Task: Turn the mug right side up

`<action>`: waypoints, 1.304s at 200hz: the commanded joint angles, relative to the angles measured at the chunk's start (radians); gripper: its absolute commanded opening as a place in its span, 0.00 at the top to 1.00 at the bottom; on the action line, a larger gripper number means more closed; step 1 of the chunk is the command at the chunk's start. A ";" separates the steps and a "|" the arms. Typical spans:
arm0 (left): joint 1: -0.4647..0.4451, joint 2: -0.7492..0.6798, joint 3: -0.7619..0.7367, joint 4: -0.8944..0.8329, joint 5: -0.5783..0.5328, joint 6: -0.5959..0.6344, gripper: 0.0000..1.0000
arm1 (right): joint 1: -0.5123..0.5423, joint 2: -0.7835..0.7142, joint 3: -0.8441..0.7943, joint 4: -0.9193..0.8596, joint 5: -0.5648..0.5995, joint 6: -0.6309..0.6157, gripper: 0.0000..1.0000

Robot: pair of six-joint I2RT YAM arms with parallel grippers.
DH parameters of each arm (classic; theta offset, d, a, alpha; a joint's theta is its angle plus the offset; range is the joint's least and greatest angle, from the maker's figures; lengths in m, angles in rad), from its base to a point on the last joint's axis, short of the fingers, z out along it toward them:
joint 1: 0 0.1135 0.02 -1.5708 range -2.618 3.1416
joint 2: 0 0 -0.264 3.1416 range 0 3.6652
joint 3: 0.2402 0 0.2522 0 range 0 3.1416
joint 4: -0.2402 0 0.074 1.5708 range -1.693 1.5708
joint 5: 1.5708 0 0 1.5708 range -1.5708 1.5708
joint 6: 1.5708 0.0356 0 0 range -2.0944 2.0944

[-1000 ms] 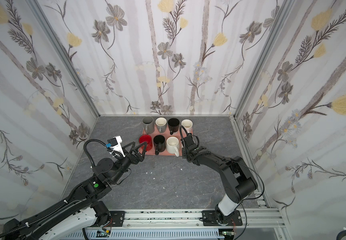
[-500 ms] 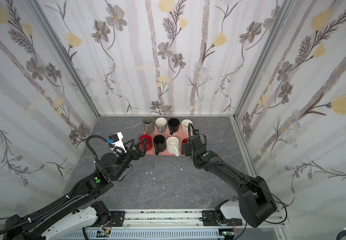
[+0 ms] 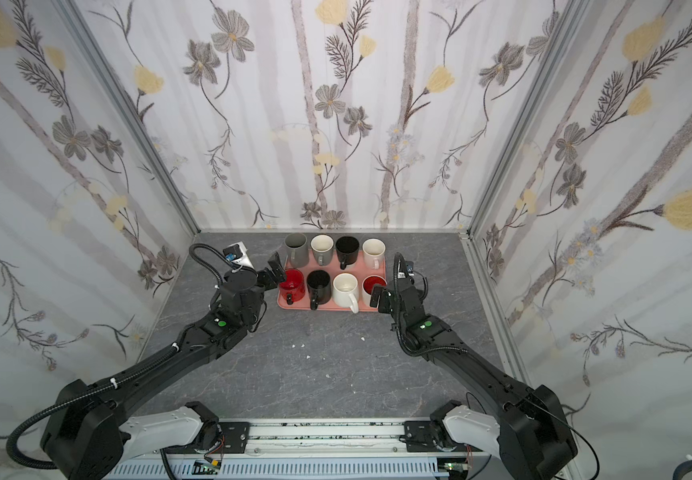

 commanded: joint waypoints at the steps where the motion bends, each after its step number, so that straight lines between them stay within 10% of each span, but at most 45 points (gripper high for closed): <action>1: 0.060 0.037 -0.009 0.198 -0.051 0.139 0.00 | 0.000 -0.016 -0.014 0.032 0.058 0.021 0.00; 106: 0.374 0.417 -0.036 0.232 0.000 0.304 0.00 | -0.017 -0.073 -0.044 0.041 0.116 0.022 0.00; 261: 0.500 0.366 -0.513 0.955 0.331 0.241 0.00 | -0.188 -0.205 -0.329 0.490 -0.014 -0.057 0.00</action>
